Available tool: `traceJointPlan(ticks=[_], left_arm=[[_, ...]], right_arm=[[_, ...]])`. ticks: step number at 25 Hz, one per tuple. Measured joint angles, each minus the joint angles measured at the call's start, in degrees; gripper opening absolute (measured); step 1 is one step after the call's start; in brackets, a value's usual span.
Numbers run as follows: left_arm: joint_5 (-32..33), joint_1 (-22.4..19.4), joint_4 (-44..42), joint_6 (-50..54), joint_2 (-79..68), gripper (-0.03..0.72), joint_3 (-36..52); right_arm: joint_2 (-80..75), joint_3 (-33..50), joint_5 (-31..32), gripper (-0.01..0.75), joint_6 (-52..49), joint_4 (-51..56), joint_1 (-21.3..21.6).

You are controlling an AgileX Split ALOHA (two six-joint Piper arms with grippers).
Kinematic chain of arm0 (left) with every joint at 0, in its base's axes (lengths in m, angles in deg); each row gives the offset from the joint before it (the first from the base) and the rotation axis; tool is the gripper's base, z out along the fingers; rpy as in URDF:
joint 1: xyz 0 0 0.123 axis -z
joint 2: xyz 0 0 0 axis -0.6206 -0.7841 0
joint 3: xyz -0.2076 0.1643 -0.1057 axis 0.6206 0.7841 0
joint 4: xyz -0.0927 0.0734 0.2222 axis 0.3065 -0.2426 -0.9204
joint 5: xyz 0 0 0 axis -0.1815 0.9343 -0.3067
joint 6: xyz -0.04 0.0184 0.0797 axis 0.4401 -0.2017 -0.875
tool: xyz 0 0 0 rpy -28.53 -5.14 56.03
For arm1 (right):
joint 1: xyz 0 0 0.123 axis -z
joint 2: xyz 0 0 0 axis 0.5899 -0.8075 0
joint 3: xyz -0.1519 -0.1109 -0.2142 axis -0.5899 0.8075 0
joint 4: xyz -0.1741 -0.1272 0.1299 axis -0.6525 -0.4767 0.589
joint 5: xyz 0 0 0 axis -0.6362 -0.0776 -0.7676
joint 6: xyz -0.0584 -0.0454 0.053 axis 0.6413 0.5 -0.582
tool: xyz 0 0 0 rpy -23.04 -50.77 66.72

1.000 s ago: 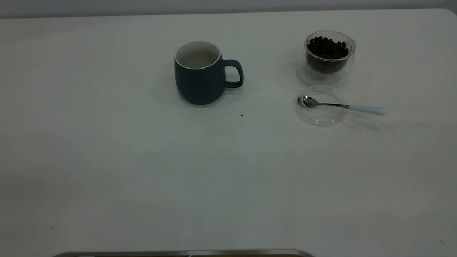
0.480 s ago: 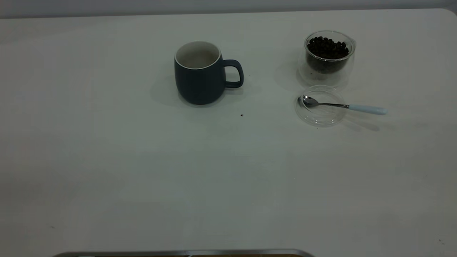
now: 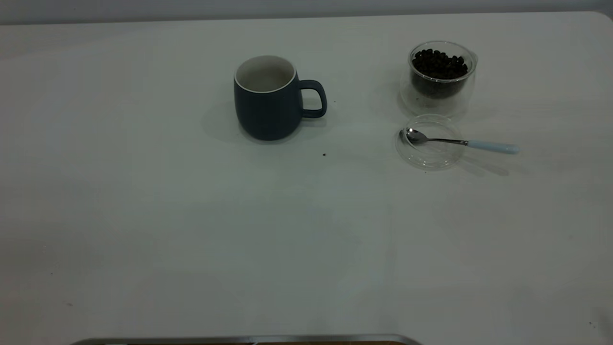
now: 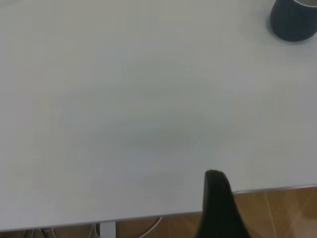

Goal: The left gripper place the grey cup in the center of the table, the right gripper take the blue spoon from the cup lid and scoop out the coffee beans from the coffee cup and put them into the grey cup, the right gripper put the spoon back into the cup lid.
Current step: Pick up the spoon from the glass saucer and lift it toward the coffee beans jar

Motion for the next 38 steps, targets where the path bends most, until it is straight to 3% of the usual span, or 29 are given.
traceJointPlan(ticks=[5, 9, 19, 28, 35, 38], left_arm=[[0.0, 0.0, 0.0, 0.0, 0.0, 0.545, 0.0], [0.0, 0.0, 0.0, 0.0, 0.0, 0.545, 0.0], [0.0, 0.0, 0.0, 0.0, 0.0, 0.545, 0.0], [0.0, 0.0, 0.0, 0.0, 0.0, 0.545, 0.0], [0.0, 0.0, 0.0, 0.0, 0.0, 0.545, 0.0], [0.0, 0.0, 0.0, 0.0, 0.0, 0.545, 0.0]], right_arm=[[-19.4, -4.4, -8.1, 0.614, 2.8, 6.5, 0.0], [-32.9, -7.6, -10.6, 0.609, 7.8, 14.1, 0.0], [-56.2, -9.4, -19.7, 0.592, 32.6, 46.1, 0.2], [-68.3, -7.6, -15.8, 0.592, 51.8, 68.6, 9.8], [-77.0, 0.4, -9.3, 0.592, 79.0, 93.2, 18.1], [-82.2, 1.7, -5.5, 0.592, 86.8, 97.7, 21.0]])
